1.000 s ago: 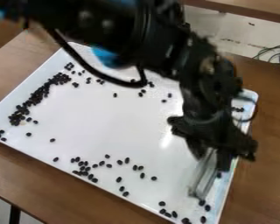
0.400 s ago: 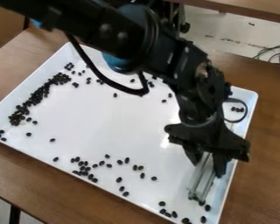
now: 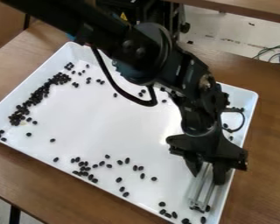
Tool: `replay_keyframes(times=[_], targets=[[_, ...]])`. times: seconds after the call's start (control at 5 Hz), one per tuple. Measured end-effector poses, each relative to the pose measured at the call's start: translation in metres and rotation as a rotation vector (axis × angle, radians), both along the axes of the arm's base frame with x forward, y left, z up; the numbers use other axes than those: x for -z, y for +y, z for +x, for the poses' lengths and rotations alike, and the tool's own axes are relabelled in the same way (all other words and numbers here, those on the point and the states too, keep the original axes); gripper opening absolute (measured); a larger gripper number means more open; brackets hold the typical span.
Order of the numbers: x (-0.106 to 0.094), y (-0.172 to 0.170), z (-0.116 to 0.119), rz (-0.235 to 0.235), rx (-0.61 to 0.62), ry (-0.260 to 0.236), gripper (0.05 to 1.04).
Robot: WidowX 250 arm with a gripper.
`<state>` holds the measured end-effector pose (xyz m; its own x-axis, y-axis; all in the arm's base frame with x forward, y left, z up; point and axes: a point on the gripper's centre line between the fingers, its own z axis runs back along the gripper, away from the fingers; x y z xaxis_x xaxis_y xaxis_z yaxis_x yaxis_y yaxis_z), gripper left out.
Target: Sweep into pile
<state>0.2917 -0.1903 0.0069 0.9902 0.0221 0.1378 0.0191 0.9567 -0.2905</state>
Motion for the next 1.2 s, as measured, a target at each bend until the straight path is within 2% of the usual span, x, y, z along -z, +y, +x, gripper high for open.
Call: replay_keyframes(times=[0.2,0.4,0.6,0.8,1.2], targets=[[0.005,0.001,0.005,-0.062,-0.001,0.014,0.357],[0.009,0.02,0.014,-0.05,-0.02,0.01,0.358],[0.01,0.054,0.009,0.035,-0.013,0.003,0.358],[0.007,0.121,-0.001,0.118,-0.091,0.017,0.358],[0.007,0.214,-0.02,0.249,-0.115,0.072,0.358]])
